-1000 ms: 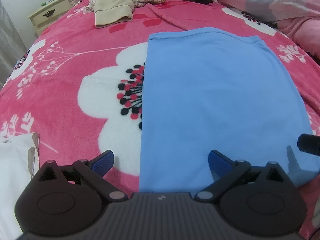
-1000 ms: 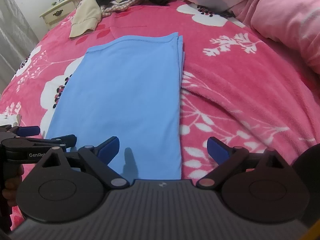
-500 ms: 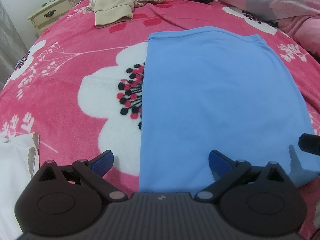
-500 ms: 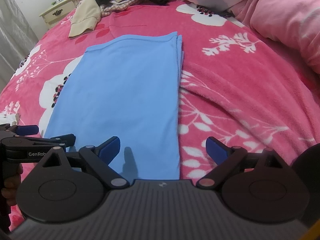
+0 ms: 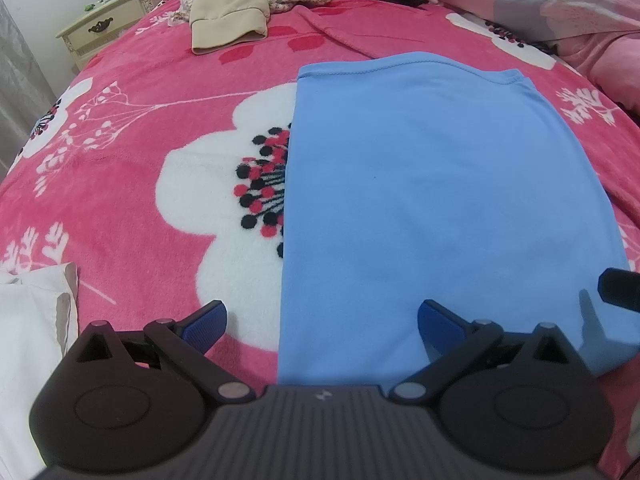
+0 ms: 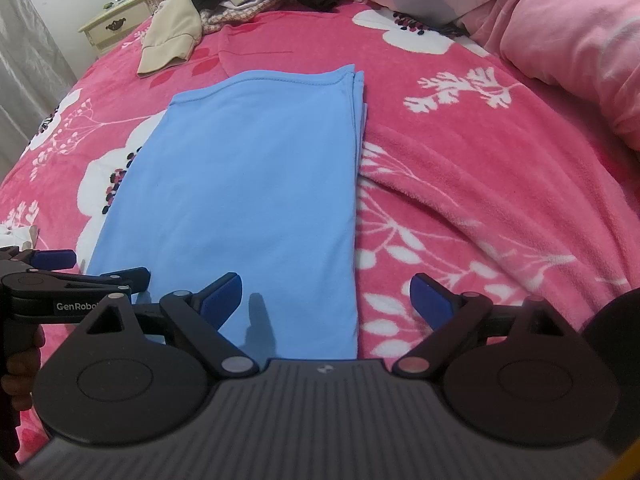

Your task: Fold clothes

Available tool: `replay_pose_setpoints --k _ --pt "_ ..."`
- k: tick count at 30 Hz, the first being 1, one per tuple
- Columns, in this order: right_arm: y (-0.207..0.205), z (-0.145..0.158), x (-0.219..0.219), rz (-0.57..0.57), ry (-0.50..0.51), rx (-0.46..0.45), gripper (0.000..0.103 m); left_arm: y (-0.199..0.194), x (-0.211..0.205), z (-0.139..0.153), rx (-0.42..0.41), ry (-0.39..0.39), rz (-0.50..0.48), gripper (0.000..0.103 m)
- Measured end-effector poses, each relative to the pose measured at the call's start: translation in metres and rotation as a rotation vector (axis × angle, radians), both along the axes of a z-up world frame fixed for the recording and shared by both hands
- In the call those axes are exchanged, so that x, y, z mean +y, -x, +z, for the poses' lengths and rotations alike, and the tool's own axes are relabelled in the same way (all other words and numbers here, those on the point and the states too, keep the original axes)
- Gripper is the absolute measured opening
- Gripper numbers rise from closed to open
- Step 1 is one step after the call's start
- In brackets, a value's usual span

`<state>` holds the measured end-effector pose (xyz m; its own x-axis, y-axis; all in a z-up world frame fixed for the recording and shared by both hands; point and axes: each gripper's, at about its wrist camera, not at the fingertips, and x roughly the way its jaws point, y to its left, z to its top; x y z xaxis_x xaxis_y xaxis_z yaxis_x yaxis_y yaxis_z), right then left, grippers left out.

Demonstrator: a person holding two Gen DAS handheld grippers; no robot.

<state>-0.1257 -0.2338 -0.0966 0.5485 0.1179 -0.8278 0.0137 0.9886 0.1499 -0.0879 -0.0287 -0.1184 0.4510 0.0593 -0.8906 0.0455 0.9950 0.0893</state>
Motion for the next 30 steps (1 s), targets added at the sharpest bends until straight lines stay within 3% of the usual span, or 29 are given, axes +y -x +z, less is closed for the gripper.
replay_pose_setpoints --k 30 --pt "-0.0002 -0.0006 -0.0004 0.002 0.006 0.002 0.091 0.0005 -0.0009 -0.0019 -0.002 -0.009 0.010 0.103"
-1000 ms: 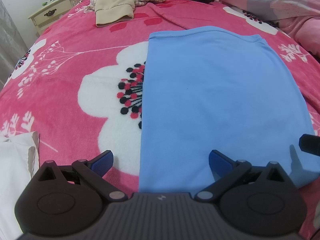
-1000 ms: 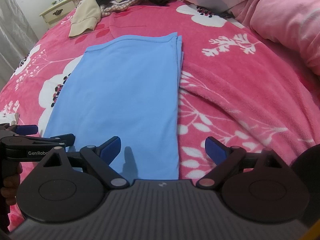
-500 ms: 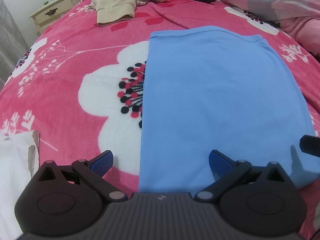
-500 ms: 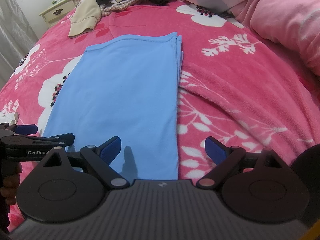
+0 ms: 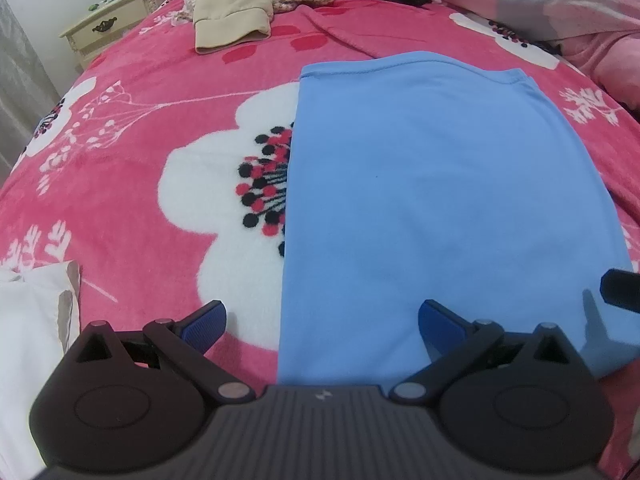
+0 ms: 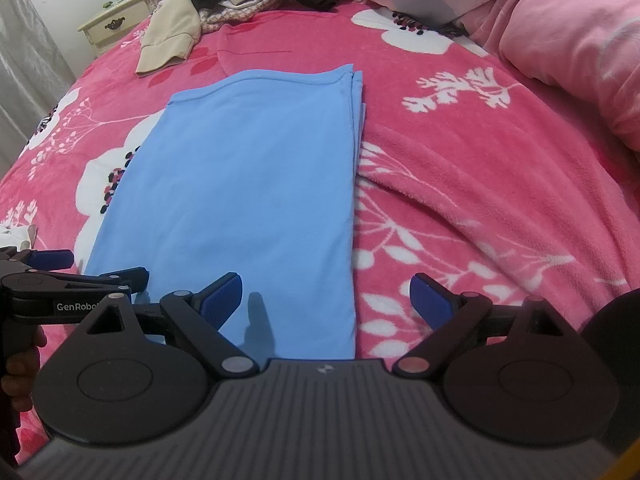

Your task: Fold clothes

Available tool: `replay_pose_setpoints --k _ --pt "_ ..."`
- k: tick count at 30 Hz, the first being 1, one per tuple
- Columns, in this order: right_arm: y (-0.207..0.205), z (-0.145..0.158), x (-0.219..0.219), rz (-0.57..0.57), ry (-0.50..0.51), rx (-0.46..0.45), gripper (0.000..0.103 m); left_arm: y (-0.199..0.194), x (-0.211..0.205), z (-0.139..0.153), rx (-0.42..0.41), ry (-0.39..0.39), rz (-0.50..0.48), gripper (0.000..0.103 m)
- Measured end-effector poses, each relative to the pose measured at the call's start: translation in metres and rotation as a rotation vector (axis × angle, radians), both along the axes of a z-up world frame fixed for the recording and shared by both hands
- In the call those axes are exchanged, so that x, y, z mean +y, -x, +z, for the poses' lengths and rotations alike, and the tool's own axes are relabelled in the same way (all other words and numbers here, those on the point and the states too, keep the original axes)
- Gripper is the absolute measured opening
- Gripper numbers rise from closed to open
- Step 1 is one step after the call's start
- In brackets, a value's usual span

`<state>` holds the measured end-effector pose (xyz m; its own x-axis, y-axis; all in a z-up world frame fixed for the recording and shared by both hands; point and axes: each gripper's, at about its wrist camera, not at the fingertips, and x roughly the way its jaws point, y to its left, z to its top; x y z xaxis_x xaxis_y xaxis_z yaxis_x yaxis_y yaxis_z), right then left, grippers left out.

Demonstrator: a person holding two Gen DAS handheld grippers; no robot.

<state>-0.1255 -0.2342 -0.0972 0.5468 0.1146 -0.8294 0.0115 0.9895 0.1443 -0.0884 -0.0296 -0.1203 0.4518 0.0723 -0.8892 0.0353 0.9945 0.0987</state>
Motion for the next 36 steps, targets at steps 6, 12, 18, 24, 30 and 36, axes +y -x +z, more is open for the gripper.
replay_pose_setpoints --k 6,12,18,24,30,36 --pt "0.000 0.000 0.000 0.002 0.001 0.001 0.091 0.000 0.000 0.000 0.001 0.004 0.003 0.103" --pt "0.000 0.001 0.000 0.001 0.004 -0.002 0.091 0.001 0.001 -0.001 0.000 0.010 0.004 0.103" --pt "0.000 0.001 0.000 0.000 0.004 -0.001 0.091 0.000 0.001 0.000 0.004 0.013 0.007 0.103" --pt "0.000 0.001 0.000 0.001 0.004 0.001 0.091 0.000 0.002 -0.001 0.004 0.014 0.008 0.103" --pt "0.001 0.000 0.001 0.001 0.003 0.003 0.091 0.001 0.002 0.000 0.001 0.017 0.006 0.103" --pt "0.001 0.001 -0.001 0.003 0.006 -0.006 0.091 0.010 0.019 0.012 -0.082 0.041 -0.020 0.101"
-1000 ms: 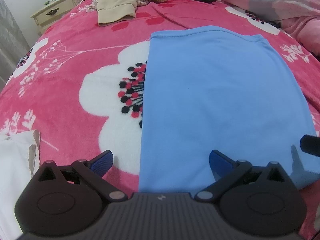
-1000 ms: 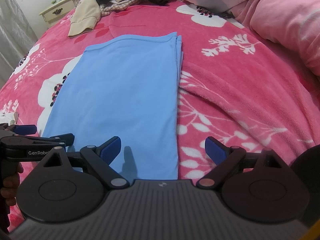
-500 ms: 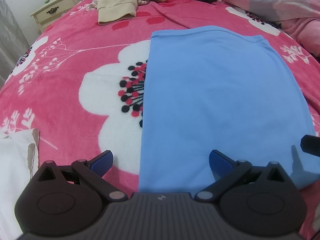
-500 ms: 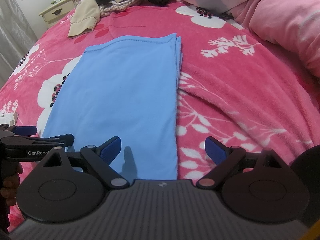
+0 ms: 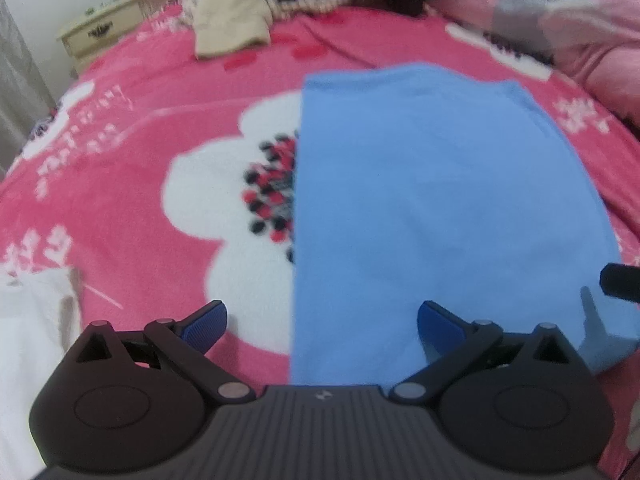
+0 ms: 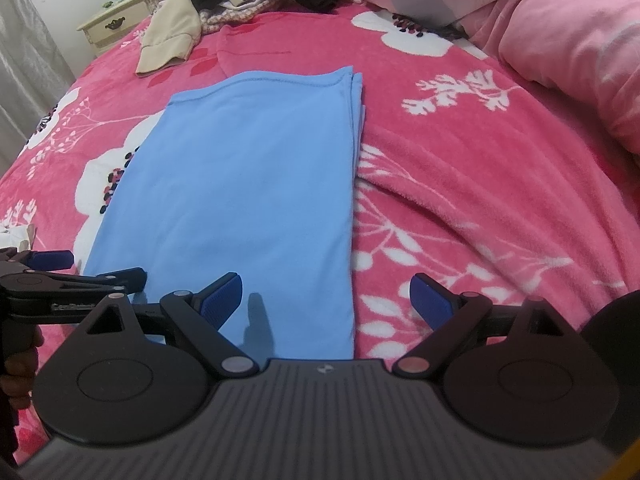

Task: Fold clothes
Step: 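Move both open grippers to the end of the folded T-shirt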

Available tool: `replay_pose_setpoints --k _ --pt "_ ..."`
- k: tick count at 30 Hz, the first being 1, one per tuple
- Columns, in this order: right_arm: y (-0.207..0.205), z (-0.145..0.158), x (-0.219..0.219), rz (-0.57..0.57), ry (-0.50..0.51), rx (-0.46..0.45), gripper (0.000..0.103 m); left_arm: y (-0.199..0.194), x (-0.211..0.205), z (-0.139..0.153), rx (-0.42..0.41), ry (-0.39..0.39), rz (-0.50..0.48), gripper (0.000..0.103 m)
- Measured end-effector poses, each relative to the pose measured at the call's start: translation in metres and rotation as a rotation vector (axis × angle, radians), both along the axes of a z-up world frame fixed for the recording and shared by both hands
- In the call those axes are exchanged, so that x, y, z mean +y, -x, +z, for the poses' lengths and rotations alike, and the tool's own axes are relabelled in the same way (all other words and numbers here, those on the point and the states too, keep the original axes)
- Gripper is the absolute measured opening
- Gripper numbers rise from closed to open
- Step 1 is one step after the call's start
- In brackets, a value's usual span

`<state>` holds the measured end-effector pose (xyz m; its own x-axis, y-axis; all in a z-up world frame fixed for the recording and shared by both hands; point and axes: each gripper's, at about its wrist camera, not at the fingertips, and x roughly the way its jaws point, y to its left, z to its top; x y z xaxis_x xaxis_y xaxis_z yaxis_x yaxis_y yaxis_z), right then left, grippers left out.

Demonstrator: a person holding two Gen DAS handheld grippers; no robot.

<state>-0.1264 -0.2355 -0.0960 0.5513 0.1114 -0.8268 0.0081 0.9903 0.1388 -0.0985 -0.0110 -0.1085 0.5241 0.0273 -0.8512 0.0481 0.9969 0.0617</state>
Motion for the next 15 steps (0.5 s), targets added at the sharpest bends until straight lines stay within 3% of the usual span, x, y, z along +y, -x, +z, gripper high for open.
replay_pose_setpoints --k 3,6,11,15 --pt "0.001 0.005 -0.003 0.001 0.006 -0.031 0.090 0.018 0.023 0.011 -0.114 0.003 0.002 0.101" --pt "0.003 0.010 -0.003 0.043 0.006 -0.077 0.078 0.035 0.049 0.017 -0.160 0.024 0.041 0.097" --pt "0.004 0.006 0.013 0.169 -0.034 -0.063 0.062 0.055 0.084 0.015 -0.110 0.211 0.068 0.082" --pt "-0.001 -0.013 0.008 0.121 0.032 0.046 0.056 0.067 0.093 0.009 -0.064 0.292 0.025 0.062"
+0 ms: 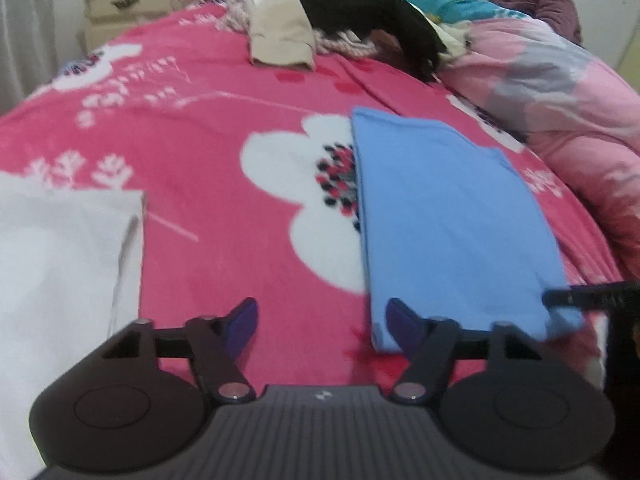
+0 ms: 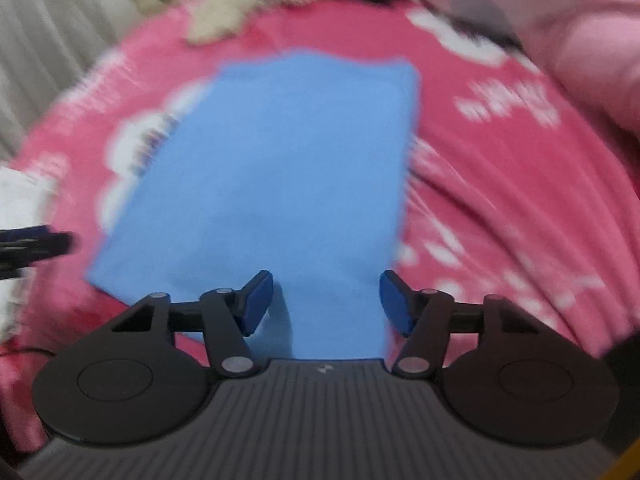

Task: Fold clothes
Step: 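Move both open grippers to the end of the folded T-shirt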

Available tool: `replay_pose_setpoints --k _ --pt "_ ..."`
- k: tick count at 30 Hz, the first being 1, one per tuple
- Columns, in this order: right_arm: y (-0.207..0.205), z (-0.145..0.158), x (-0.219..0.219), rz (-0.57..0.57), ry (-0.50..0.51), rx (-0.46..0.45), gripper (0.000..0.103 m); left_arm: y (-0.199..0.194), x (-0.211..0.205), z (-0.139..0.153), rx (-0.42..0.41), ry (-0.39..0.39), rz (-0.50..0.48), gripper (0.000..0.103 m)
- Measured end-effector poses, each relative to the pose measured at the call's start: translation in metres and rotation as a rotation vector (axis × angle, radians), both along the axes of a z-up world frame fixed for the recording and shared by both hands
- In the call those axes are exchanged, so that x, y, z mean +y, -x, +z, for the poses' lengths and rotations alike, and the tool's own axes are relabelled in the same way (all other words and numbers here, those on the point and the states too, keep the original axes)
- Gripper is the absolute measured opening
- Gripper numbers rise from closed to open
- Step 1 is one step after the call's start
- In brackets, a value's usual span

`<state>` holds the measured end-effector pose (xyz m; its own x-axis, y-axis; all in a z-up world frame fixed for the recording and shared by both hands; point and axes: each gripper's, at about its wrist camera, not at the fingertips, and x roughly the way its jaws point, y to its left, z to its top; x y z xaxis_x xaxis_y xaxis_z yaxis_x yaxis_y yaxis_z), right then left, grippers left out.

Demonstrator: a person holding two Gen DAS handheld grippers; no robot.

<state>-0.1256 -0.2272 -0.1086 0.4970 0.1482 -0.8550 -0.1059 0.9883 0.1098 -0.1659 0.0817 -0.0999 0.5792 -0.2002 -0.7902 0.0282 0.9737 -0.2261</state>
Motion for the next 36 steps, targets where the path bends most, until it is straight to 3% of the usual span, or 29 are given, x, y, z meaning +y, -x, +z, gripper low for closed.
replay_pose_setpoints --k 2,4,7,9,12,15,20,23,25,27,30,33,36 --pt "-0.001 -0.002 -0.011 -0.059 0.005 0.032 0.056 0.005 0.001 -0.002 0.003 -0.009 -0.027 0.057" --pt "0.001 0.009 -0.013 -0.055 0.007 -0.004 0.054 0.012 -0.001 -0.003 -0.004 -0.012 -0.059 0.053" --pt "0.011 0.028 0.000 0.040 0.033 -0.086 0.054 0.017 -0.011 -0.002 -0.036 -0.027 -0.140 0.050" --pt "0.017 0.034 0.008 0.120 -0.014 -0.090 0.054 0.020 -0.022 -0.001 -0.052 -0.052 -0.204 0.050" --pt "0.022 0.032 0.013 0.136 -0.113 -0.001 0.054 0.020 -0.033 0.000 -0.073 -0.071 -0.241 0.050" --pt "0.026 0.023 0.006 0.078 -0.185 0.103 0.054 0.020 -0.041 -0.001 -0.110 -0.138 -0.286 0.050" --pt "0.024 0.010 -0.005 -0.004 -0.266 0.199 0.056 0.014 -0.058 -0.006 -0.148 -0.241 -0.398 0.051" --pt "0.018 -0.001 -0.009 -0.034 -0.292 0.243 0.055 0.003 -0.059 -0.017 -0.107 -0.286 -0.366 0.055" --pt "0.016 -0.003 -0.017 -0.093 -0.222 0.225 0.054 0.000 -0.047 -0.018 -0.078 -0.248 -0.307 0.058" --pt "0.016 0.003 -0.028 -0.159 -0.161 0.186 0.055 0.001 -0.031 -0.012 -0.054 -0.158 -0.237 0.057" --pt "0.017 0.019 -0.047 -0.202 -0.201 0.147 0.056 0.002 -0.013 -0.006 -0.005 -0.027 -0.176 0.057" --pt "0.017 0.026 -0.046 -0.176 -0.241 0.131 0.058 0.002 0.004 -0.005 0.044 0.114 -0.110 0.057" --pt "0.019 0.031 -0.026 -0.046 -0.169 0.093 0.060 0.002 0.013 -0.005 0.072 0.195 -0.074 0.057"
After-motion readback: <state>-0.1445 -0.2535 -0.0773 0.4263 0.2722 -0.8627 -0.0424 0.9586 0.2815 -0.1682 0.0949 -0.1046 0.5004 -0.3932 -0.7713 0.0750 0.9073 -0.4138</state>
